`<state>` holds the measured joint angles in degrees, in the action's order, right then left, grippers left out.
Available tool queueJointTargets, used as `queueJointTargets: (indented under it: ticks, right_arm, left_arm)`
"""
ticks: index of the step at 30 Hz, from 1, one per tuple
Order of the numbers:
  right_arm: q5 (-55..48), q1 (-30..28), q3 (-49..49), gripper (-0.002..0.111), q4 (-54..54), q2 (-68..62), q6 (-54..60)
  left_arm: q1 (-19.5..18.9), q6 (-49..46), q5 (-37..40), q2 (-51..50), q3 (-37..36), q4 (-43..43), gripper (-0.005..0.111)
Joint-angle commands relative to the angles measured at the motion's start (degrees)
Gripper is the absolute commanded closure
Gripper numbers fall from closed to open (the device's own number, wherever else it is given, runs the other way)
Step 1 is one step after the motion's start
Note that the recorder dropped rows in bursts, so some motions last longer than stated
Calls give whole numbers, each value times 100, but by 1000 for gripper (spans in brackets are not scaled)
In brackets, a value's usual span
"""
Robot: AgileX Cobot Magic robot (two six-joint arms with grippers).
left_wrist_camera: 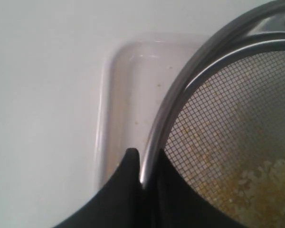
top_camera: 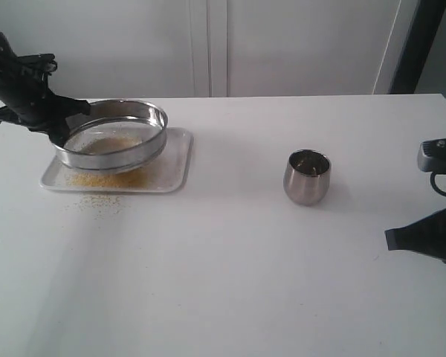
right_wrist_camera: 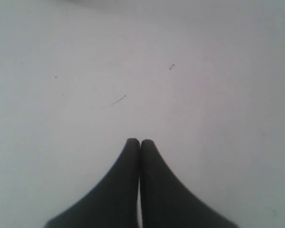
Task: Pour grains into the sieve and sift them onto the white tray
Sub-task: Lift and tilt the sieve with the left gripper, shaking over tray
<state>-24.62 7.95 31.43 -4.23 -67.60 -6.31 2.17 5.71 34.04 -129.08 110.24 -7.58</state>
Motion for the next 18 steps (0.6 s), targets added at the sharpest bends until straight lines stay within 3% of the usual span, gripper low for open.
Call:
queueJointTargets:
  ticks: [1, 4, 7, 10, 15, 18]
  right_arm:
    - [60, -54, -25, 108, -18, 34, -1]
    - [60, -54, -25, 108, -18, 34, -1]
    - [60, -54, -25, 108, -18, 34, -1]
    - [60, -54, -25, 108, -18, 34, -1]
    - [60, -54, -25, 108, -18, 34, -1]
    - [60, -54, -25, 108, -18, 34, -1]
  left_arm:
    - [-27, -378, -93, 73, 50, -1031, 107]
    - [250, -1017, -116, 64, 50, -797, 107]
    - [0, -133, -271, 64, 121, -64, 107]
    - [-201, 328, -198, 60, 121, -36, 107]
    - [275, -354, -101, -32, 121, -34, 107]
    - [130, -84, -53, -7, 256, 170, 107]
